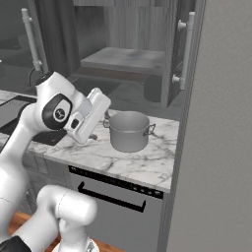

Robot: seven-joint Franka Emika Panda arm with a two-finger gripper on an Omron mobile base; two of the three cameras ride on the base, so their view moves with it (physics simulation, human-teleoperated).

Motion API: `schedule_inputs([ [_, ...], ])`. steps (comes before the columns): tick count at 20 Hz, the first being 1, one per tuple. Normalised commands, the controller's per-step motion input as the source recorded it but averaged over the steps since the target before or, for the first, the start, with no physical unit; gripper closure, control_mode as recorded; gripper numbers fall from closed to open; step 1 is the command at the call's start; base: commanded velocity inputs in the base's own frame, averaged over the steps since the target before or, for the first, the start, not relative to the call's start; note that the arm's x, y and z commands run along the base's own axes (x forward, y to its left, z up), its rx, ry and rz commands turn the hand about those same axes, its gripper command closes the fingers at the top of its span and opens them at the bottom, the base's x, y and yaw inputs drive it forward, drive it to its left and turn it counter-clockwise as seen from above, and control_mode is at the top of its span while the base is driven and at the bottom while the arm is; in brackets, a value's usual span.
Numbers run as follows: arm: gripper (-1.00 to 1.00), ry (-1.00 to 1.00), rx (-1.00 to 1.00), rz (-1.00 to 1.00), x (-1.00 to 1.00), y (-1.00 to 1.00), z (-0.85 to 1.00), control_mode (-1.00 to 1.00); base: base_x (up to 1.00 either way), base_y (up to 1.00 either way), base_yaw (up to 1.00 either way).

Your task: Pick the kettle from the cabinet and place it on a stove burner. Then pick the pot from the counter and place it on another stove burner. Finally, turn both burners on.

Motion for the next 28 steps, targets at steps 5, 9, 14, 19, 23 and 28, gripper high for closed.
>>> schedule_inputs([
  [5, -1.0, 0.01, 0.01, 0.0, 0.08, 0.01, -0.21, -1.0, 0.0, 0.0, 0.0],
  [9, -1.0, 0.0, 0.01, 0.0, 0.07, 0.01, -0.2, -1.0, 0.0, 0.0, 0.0],
  [14, -1.0, 0.0, 0.03, 0.0, 0.14, 0.02, -0.16, -1.0, 0.0, 0.0, 0.0],
  [19, -1.0, 0.0, 0.07, 0.0, 0.22, 0.03, -0.16, -1.0, 0.0, 0.0, 0.0],
  [23, -1.0, 0.0, 0.07, 0.0, 0.25, 0.01, -0.15, -1.0, 0.0, 0.0, 0.0],
  [28, -1.0, 0.0, 0.06, 0.0, 0.22, 0.02, -0.14, -1.0, 0.0, 0.0, 0.0],
])
